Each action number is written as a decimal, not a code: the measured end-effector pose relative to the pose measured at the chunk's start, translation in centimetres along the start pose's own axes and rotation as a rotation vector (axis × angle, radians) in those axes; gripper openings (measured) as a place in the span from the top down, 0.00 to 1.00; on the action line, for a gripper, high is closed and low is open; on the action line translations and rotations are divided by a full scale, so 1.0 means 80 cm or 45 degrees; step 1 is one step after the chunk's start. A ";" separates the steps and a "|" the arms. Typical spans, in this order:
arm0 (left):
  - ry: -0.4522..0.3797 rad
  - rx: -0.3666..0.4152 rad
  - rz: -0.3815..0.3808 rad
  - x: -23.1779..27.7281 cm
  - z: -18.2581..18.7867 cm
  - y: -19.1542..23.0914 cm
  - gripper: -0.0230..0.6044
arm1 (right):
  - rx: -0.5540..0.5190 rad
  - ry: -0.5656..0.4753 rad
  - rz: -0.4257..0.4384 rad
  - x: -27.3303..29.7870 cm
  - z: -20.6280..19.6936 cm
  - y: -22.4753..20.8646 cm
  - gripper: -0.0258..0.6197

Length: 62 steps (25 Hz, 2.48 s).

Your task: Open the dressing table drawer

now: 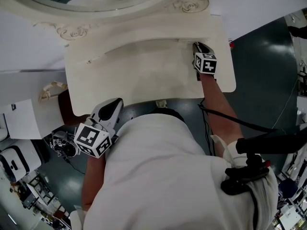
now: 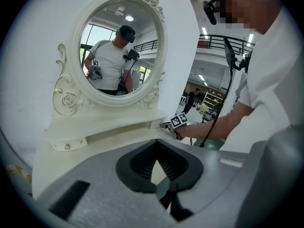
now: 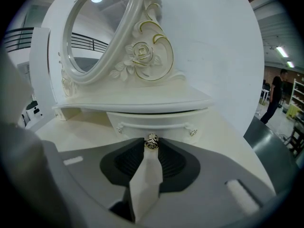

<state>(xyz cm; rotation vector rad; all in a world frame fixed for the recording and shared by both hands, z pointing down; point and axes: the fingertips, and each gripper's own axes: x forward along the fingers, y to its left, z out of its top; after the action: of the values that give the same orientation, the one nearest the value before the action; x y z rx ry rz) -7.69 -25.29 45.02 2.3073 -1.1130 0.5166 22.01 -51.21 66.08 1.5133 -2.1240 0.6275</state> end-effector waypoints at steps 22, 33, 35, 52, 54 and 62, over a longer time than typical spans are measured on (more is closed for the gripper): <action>-0.012 0.018 -0.028 -0.018 -0.015 -0.020 0.96 | 0.007 0.006 -0.008 -0.039 -0.031 0.008 0.82; -0.020 0.009 -0.035 -0.027 -0.023 -0.019 0.96 | 0.006 0.013 -0.020 -0.048 -0.039 0.011 0.82; -0.023 0.008 -0.037 -0.029 -0.024 -0.018 0.96 | 0.001 0.015 -0.023 -0.049 -0.040 0.012 0.82; -0.044 0.008 -0.064 -0.062 -0.040 -0.011 0.96 | -0.003 0.058 -0.059 -0.070 -0.060 0.018 0.71; -0.048 0.011 -0.075 -0.068 -0.044 -0.010 0.96 | 0.002 0.065 -0.065 -0.080 -0.067 0.023 0.72; -0.068 0.022 -0.142 -0.099 -0.066 -0.018 0.96 | 0.008 0.079 -0.071 -0.139 -0.099 0.062 0.88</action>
<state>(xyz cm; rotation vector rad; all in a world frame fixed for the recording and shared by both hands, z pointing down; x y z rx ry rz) -11.79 -16.65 44.51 2.3953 -1.0010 0.4259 21.36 -36.75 65.20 1.5314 -2.0280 0.6537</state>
